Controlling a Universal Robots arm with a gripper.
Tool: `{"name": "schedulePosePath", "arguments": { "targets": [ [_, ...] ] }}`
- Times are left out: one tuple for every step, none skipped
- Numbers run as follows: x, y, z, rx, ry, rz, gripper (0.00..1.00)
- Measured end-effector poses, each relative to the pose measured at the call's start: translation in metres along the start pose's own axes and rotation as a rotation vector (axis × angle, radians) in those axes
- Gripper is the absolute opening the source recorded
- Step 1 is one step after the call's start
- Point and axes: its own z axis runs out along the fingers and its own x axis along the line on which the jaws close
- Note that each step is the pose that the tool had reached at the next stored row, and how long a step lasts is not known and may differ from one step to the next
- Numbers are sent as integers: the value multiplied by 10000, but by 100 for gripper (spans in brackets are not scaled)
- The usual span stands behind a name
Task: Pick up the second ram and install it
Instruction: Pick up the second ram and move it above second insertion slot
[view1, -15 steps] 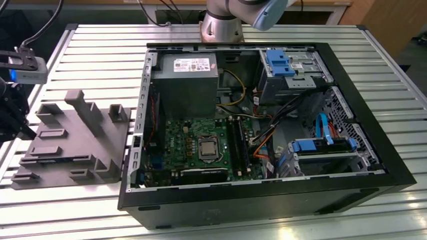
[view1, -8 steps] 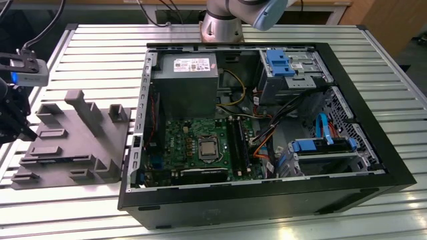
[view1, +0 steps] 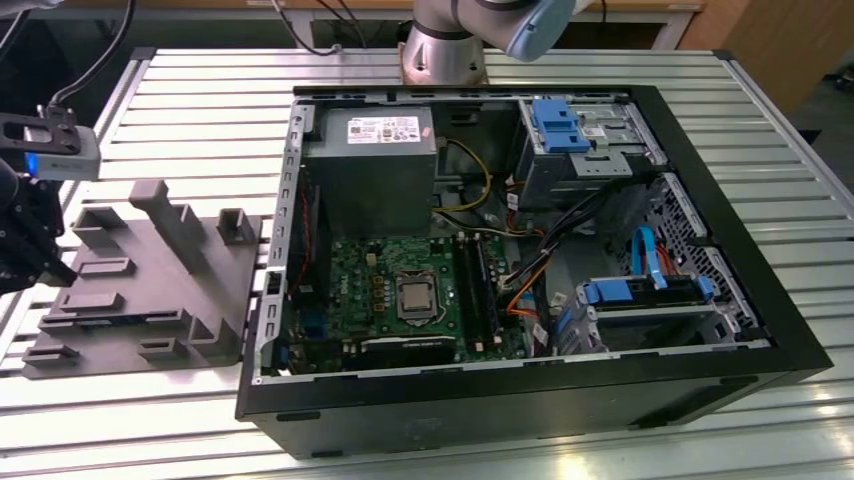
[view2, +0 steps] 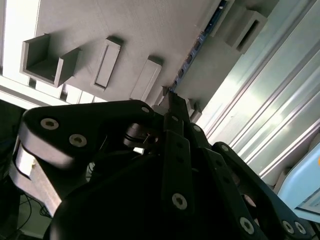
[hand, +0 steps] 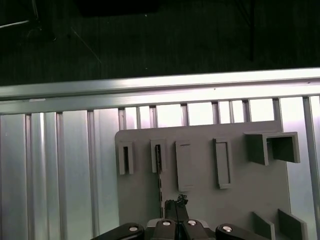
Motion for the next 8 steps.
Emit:
{"name": "schedulePosePath", "arguments": {
  "targets": [
    [2, -1, 7, 1, -2, 23, 11],
    [4, -1, 15, 2, -3, 47, 11],
    [7, -2, 21, 2, -3, 71, 11],
    [10, -2, 29, 3, -3, 95, 11],
    [14, -3, 36, 4, -5, 117, 11],
    [20, -4, 42, 3, -5, 138, 11],
    [25, -4, 48, 4, -6, 160, 11],
    [30, -5, 55, 6, -8, 180, 11]
  ]
}}
